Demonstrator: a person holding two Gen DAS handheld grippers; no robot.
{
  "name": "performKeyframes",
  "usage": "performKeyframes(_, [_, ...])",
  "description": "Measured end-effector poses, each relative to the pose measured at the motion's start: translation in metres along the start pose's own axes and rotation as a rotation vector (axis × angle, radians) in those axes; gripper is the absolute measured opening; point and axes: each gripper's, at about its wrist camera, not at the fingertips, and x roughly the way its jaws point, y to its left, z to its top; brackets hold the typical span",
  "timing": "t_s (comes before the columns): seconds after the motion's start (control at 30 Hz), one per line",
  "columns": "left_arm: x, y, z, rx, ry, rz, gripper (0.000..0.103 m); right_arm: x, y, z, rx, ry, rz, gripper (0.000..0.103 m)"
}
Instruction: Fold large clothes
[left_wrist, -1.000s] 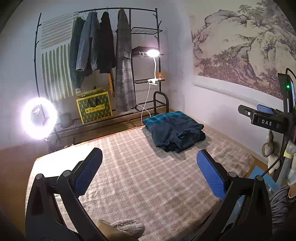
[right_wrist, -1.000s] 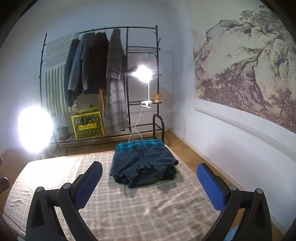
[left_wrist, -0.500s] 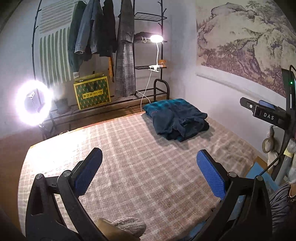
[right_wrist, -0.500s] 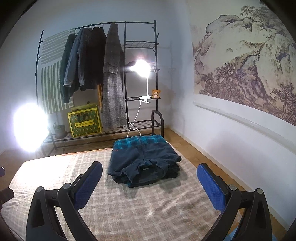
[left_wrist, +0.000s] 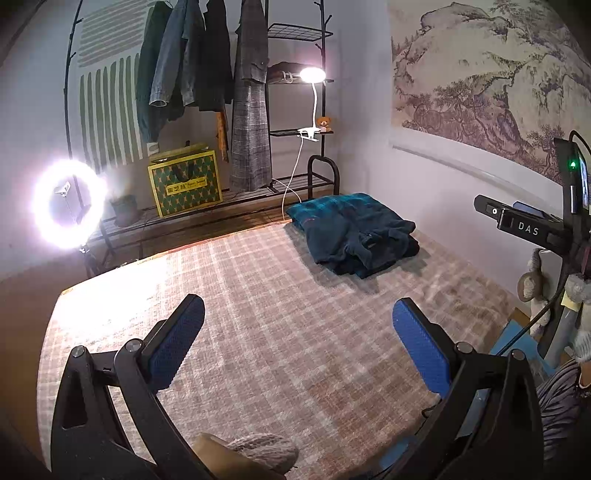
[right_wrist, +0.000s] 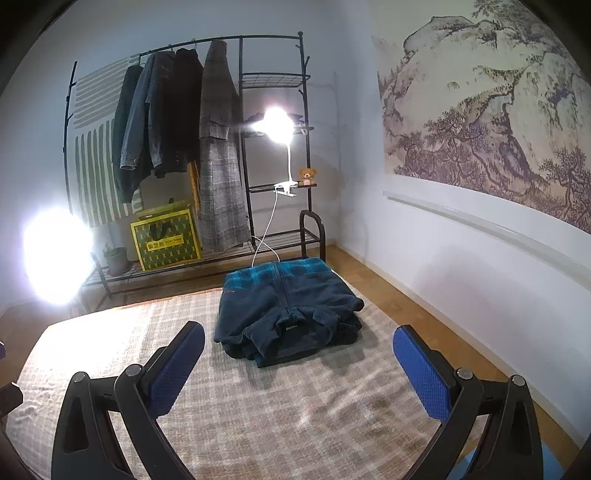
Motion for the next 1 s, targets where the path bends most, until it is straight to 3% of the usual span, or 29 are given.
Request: performKeyframes(1.0, [0.0011,0.0085,-0.003,-0.002,-0.001,-0.003,0.103,0.0013,0.0046,-0.0049,-0.024,0.016,0.008,0.103])
